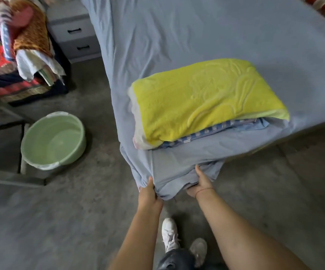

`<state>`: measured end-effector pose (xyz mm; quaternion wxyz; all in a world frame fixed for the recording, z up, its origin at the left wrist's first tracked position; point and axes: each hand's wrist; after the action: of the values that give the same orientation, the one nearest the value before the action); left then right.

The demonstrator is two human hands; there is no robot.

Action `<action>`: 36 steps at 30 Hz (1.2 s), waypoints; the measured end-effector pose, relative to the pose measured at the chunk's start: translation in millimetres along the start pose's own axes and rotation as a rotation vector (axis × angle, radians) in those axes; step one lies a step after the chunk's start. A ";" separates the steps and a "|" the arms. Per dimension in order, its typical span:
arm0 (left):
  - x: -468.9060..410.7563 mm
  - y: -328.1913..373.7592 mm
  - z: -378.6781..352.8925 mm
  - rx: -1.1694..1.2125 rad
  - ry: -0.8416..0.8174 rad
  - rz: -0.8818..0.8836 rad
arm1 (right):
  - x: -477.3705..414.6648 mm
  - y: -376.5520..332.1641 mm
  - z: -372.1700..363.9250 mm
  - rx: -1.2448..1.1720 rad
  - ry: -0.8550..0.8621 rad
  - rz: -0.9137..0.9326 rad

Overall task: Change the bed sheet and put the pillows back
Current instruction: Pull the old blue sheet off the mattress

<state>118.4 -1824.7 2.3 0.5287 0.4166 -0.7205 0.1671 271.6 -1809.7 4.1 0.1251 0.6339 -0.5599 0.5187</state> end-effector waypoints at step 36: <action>5.3 -256.0 -228.0 -0.217 0.187 0.297 | -2.6 -200.3 162.3 0.440 -0.074 -0.017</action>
<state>458.7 -1824.4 43.7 0.6046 0.2291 -0.7356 0.2023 524.2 -1859.7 16.7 -0.0328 0.6692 -0.4321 0.6036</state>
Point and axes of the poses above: each hand's wrist, its own x-axis away from the middle knuckle, its own z-axis out of the back of the hand, y = z × x, and after that the axes turned 11 degrees about z, right-handed
